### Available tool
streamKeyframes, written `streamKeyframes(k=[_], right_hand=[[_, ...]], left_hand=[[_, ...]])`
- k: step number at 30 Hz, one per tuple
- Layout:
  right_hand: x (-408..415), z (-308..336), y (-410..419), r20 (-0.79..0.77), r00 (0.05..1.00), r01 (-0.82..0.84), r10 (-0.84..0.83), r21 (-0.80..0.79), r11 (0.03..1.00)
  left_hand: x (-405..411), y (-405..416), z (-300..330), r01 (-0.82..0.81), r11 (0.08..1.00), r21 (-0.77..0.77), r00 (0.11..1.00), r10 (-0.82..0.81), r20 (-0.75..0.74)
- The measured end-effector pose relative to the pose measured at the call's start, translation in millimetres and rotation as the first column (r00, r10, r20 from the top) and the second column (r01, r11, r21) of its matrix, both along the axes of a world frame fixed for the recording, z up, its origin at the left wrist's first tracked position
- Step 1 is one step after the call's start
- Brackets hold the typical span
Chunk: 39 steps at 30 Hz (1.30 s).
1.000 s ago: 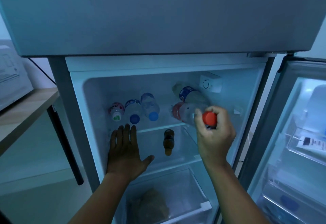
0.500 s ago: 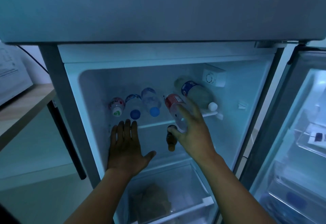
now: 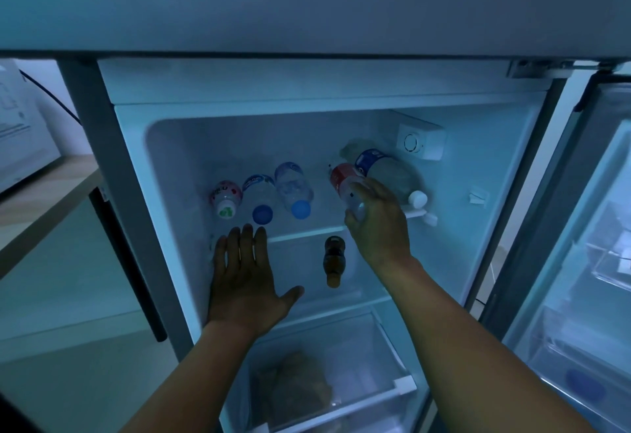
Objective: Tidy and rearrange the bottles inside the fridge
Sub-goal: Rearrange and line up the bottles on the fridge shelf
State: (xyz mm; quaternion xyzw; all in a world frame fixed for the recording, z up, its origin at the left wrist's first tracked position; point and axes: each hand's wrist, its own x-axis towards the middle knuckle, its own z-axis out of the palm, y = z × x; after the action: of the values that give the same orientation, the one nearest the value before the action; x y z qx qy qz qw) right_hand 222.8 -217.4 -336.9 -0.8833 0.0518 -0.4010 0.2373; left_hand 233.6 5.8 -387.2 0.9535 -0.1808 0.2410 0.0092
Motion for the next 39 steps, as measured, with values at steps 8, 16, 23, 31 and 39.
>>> streamKeyframes(k=[8, 16, 23, 31, 39], right_hand=[[34.5, -0.7, -6.5, -0.111, 0.994, -0.013, 0.004, -0.084, 0.996], [55.0, 3.5, -12.9, -0.173, 0.984, 0.021, -0.050, -0.162, 0.987], [51.9, 4.6, -15.1, -0.242, 0.970, -0.015, -0.011, -0.106, 0.994], [-15.0, -43.3, 2.3, 0.197, 0.978, -0.110, 0.071, 0.190, 0.976], [-28.1, -124.8, -2.0, -0.263, 0.965, 0.031, 0.023, 0.198, 0.980]], left_hand=[[2.8, -0.1, -2.3, 0.002, 1.000, 0.019, 1.000, -0.002, 0.006], [1.0, -0.4, -1.8, 0.005, 1.000, 0.014, 1.000, -0.005, 0.010], [-3.2, -0.2, 3.0, 0.002, 1.000, -0.014, 1.000, -0.002, -0.015], [-9.1, 1.2, 9.2, 0.021, 0.999, -0.046, 0.999, -0.022, -0.027], [-10.0, 0.5, 10.5, 0.013, 1.000, -0.025, 0.998, -0.014, -0.054]])
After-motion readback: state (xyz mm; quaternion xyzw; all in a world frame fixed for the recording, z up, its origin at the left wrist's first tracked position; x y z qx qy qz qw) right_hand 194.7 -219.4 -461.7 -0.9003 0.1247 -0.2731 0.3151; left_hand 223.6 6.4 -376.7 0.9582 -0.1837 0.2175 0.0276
